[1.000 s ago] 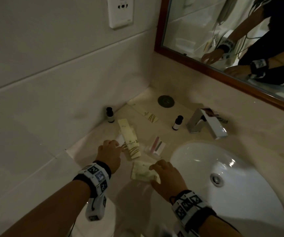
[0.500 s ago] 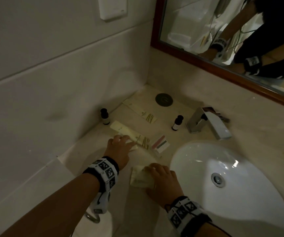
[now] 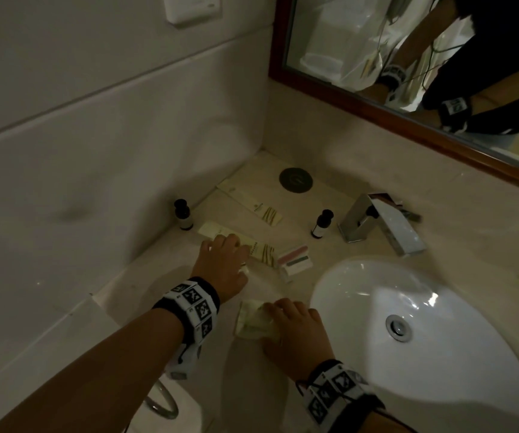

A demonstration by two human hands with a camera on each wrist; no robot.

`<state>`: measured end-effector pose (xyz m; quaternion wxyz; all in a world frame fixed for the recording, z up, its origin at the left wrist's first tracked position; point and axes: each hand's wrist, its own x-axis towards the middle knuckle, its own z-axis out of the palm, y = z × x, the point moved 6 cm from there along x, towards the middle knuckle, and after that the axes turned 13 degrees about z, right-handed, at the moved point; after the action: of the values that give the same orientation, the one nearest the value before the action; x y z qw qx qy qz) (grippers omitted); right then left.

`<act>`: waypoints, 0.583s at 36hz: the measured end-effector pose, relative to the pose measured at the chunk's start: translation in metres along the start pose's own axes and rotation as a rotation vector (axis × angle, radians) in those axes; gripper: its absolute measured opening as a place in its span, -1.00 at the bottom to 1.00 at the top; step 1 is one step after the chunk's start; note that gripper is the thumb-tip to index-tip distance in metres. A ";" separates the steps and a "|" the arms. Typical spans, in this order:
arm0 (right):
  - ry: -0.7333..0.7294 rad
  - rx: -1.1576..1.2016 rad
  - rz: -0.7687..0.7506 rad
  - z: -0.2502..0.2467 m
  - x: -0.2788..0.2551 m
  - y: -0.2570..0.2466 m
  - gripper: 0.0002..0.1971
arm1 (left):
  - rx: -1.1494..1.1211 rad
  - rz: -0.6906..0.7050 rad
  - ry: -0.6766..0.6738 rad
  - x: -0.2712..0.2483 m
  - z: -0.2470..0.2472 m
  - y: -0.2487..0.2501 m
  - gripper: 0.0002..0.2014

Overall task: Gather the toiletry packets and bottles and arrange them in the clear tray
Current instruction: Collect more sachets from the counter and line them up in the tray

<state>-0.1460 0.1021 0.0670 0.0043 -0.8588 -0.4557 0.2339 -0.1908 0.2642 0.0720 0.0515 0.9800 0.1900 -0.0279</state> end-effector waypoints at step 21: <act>0.209 -0.085 -0.043 0.005 -0.001 -0.003 -0.58 | 0.096 0.078 -0.116 0.004 0.014 -0.003 -0.61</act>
<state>-0.1502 0.1021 0.0636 0.0203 -0.8681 -0.4804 0.1232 -0.1888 0.2669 0.0577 0.0164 0.9847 0.1468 -0.0920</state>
